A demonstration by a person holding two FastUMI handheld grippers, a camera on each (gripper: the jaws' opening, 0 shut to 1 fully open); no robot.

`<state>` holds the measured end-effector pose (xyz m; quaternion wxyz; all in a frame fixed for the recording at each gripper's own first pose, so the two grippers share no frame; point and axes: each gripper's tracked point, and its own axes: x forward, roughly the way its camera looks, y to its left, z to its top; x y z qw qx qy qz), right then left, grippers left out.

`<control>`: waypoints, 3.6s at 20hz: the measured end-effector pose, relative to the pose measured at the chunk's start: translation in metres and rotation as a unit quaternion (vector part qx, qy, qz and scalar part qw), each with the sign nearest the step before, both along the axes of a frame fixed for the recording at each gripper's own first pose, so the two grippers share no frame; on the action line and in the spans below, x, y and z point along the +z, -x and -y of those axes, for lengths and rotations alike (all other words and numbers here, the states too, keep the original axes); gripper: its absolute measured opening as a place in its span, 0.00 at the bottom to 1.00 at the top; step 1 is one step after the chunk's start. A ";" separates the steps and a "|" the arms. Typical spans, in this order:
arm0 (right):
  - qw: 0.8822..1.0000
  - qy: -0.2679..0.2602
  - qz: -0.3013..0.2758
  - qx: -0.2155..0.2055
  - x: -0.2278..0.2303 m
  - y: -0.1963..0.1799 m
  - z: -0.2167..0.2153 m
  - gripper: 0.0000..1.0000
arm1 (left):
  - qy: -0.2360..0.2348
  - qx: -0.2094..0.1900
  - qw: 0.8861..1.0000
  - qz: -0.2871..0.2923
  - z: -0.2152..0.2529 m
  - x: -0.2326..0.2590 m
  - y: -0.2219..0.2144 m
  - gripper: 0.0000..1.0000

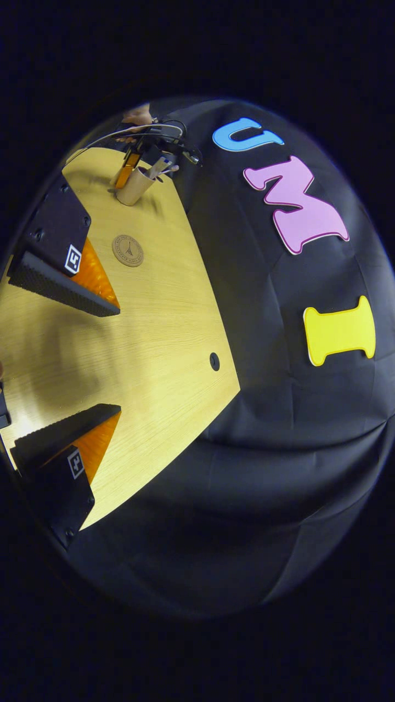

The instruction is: Put the toothbrush and toothpaste on the desktop into the cup, then pick up the cup and place it on the coaster on the desktop.

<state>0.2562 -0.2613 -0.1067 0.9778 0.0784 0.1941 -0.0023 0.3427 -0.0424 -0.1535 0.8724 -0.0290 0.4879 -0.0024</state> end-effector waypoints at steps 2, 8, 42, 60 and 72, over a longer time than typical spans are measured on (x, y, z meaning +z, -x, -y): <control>1.000 0.009 0.000 -0.011 0.000 -0.001 0.005 0.98 | -0.004 -0.001 1.000 0.005 -0.002 0.003 0.000 0.28; 1.000 0.006 0.000 -0.006 0.002 -0.005 -0.001 0.98 | -0.006 -0.012 1.000 0.024 0.004 0.014 0.000 0.33; 0.999 -0.010 0.018 -0.032 0.009 0.025 0.004 0.98 | -0.034 -0.222 0.974 0.005 0.206 0.019 -0.024 0.29; 0.999 0.015 0.020 0.023 0.012 0.034 -0.043 0.98 | -0.025 -0.167 0.977 0.129 0.174 0.088 0.017 0.98; 0.992 0.082 0.064 0.072 0.072 0.114 -0.113 0.98 | -0.028 -0.036 0.909 0.414 0.057 0.203 0.189 0.98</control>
